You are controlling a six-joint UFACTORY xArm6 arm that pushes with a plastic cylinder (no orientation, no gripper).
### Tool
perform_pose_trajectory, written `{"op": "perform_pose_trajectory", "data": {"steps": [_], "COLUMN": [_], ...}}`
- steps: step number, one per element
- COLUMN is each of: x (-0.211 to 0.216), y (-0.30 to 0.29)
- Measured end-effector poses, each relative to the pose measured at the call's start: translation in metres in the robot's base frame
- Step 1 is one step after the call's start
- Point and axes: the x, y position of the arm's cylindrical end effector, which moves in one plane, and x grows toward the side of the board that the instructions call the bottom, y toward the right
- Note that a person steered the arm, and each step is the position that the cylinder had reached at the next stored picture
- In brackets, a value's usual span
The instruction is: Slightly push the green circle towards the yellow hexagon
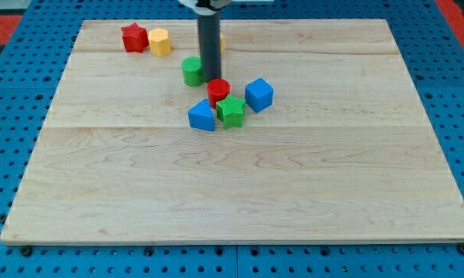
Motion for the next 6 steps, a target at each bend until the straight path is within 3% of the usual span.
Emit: {"op": "perform_pose_trajectory", "data": {"steps": [3,5,6], "x": [-0.006,0.007,0.011], "y": [-0.023,0.013,-0.016]}}
